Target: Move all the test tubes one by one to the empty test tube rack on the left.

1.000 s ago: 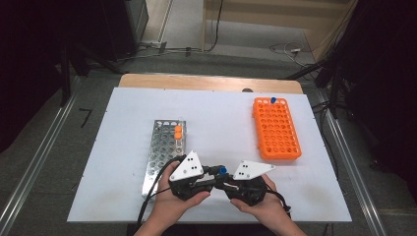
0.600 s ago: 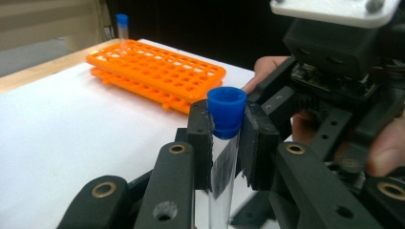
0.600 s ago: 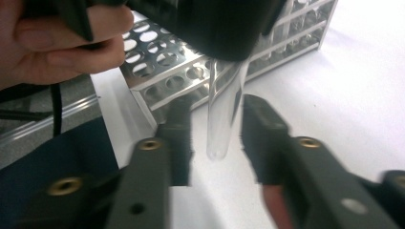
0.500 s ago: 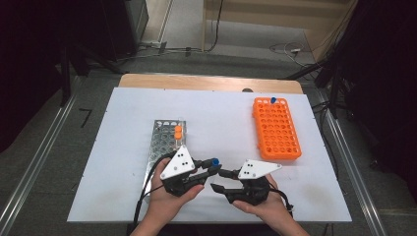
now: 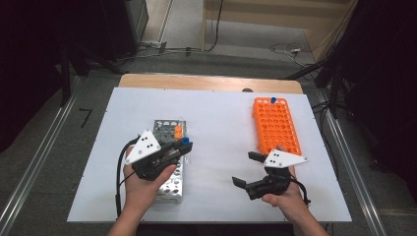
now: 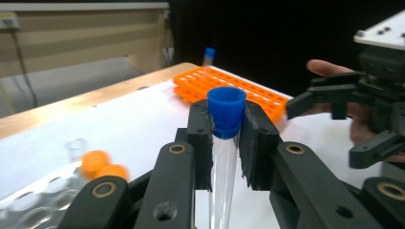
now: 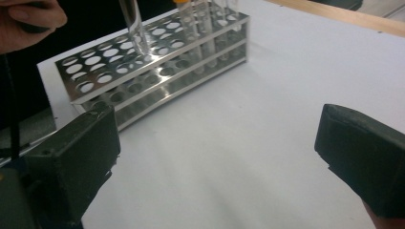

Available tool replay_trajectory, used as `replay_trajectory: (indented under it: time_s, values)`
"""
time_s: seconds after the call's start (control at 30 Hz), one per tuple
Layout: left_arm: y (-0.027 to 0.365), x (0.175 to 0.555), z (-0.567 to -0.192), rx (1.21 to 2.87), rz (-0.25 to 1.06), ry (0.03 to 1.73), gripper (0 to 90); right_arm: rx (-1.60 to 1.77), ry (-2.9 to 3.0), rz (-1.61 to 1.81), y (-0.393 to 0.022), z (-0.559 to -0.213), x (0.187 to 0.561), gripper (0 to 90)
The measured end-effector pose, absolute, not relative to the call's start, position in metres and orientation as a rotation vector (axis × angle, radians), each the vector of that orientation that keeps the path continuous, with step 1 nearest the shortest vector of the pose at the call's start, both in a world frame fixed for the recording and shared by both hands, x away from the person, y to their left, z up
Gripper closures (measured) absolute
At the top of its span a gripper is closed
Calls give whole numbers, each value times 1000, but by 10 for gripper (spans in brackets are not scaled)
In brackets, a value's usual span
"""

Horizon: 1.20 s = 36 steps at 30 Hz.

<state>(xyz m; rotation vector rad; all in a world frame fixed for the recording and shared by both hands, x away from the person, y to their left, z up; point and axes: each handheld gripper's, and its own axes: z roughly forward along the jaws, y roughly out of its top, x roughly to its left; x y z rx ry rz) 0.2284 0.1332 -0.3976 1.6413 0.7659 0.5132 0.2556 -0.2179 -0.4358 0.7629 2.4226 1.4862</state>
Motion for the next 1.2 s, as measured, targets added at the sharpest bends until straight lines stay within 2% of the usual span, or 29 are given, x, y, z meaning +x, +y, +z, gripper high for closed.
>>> replay_trajectory:
  time_s: [0.2, 0.6, 1.07, 1.2]
  values:
    - [145, 239, -402, 1604, 562, 817, 765, 801, 2395, 1473, -231, -437, 262, 2]
    - [143, 252, -421, 1580, 659, 918, 765, 827, 2380, 1460, -245, -441, 267, 2]
    - [134, 249, -429, 1673, 672, 994, 752, 827, 2383, 1456, -248, -443, 269, 3]
    - [131, 248, -430, 1684, 660, 1007, 699, 835, 2382, 1468, -248, -442, 269, 3]
